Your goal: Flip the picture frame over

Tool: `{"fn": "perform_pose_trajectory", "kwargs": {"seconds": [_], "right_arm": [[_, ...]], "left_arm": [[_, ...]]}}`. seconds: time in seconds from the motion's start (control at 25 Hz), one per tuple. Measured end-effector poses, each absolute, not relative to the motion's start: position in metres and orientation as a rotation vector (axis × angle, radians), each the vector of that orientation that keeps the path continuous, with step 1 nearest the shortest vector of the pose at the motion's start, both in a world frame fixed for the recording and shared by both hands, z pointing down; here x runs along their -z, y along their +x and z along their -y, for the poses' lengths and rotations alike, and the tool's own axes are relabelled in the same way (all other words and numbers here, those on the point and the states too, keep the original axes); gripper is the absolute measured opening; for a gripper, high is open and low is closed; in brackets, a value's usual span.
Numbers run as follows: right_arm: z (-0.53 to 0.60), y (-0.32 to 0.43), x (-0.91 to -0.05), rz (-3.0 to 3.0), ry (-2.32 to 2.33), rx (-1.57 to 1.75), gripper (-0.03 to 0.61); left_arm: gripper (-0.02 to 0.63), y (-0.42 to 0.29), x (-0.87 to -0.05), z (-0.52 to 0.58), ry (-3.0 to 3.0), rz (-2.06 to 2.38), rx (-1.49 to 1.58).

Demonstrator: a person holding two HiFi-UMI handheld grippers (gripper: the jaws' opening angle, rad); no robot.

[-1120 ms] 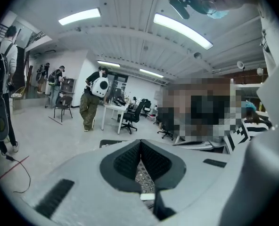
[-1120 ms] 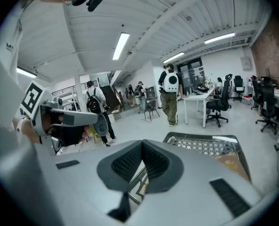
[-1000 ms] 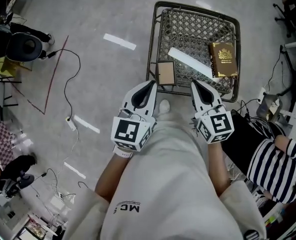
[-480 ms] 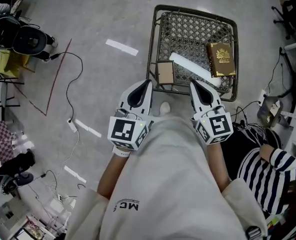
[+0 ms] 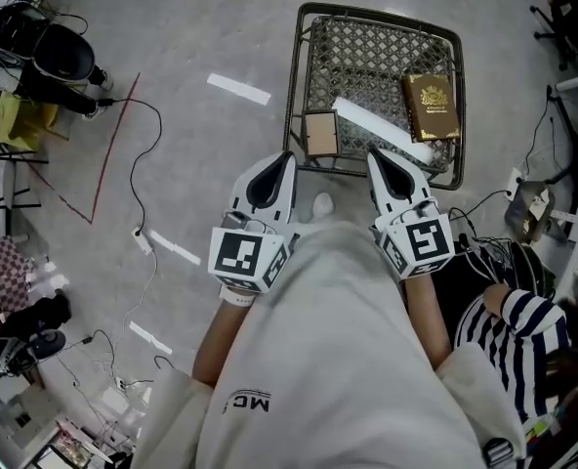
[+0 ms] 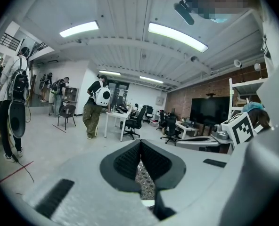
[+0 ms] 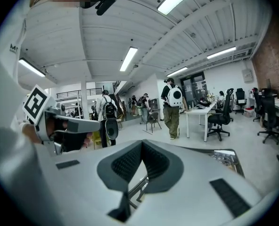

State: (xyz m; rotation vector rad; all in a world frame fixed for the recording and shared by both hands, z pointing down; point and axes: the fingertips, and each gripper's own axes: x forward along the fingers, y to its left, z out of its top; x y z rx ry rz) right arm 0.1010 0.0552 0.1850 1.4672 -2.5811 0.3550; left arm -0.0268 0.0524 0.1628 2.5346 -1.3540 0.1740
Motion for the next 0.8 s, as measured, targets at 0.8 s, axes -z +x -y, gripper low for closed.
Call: {"fn": "perform_pose_trajectory", "kwargs": {"seconds": [0.8], "right_arm": [[-0.06, 0.11, -0.178, 2.601, 1.448, -0.32, 0.017]], "left_arm": [[0.025, -0.011, -0.161, -0.062, 2.545, 1.337, -0.183]]}}
